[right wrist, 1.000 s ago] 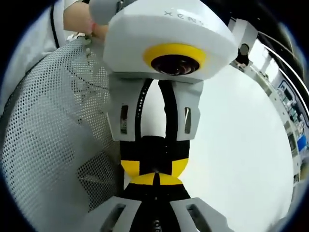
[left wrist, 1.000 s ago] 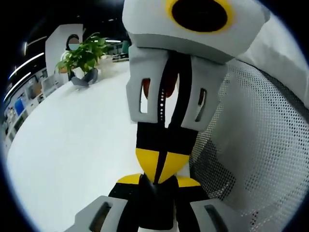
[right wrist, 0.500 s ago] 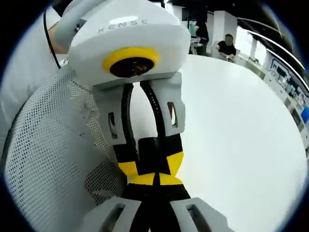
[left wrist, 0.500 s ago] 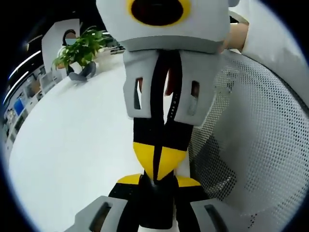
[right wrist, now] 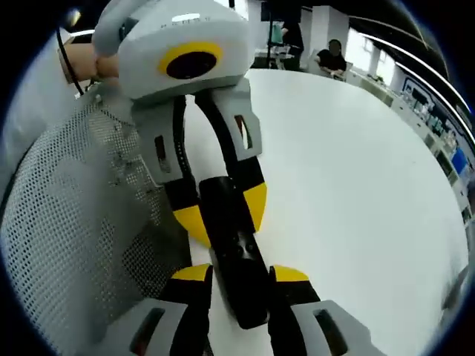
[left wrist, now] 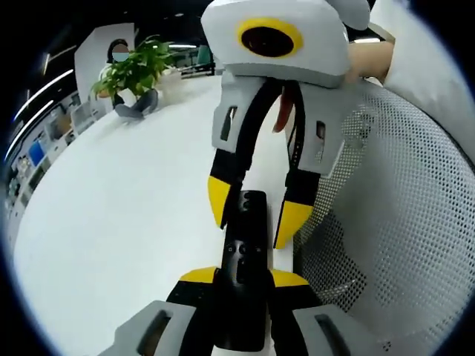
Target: Press the specified remote control buttons in sequence, fully releasing each button before pressing the next.
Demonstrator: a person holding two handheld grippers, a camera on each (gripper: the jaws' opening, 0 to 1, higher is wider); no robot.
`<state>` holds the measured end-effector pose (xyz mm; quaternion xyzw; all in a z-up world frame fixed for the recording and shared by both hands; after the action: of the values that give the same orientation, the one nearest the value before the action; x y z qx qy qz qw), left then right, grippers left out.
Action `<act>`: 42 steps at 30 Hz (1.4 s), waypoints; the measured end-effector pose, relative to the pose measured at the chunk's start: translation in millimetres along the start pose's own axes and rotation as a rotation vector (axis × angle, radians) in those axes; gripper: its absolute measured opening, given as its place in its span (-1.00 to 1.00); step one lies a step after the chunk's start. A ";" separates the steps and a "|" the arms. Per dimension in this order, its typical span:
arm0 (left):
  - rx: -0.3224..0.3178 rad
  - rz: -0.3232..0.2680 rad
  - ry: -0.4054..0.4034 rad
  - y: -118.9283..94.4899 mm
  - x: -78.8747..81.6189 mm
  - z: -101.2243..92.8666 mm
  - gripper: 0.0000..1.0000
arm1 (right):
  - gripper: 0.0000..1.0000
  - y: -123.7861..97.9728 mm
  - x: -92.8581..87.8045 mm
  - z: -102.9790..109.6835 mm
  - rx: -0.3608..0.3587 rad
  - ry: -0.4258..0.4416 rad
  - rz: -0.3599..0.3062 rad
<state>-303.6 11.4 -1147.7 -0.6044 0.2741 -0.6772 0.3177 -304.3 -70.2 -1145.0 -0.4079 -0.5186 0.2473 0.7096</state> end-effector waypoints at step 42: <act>0.411 -0.280 -0.330 -102.9 23.2 6.9 0.34 | -0.53 4.0 5.2 -2.4 -0.006 0.034 -0.003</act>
<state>-308.5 60.4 -1054.2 -0.6613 -0.0099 -0.6483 0.3772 -299.9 -64.9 -1145.9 -0.4133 -0.5079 0.2379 0.7173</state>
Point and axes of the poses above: the point that each gripper's makers call its tool centre point, and the gripper's own axes: y roughly forward along the fingers, z roughly to its left, x roughly out of its top, the point moved 6 cm from there along -y, roughly backward along the fingers, and after that the axes turned 12 degrees about y, right-handed, at the moved point
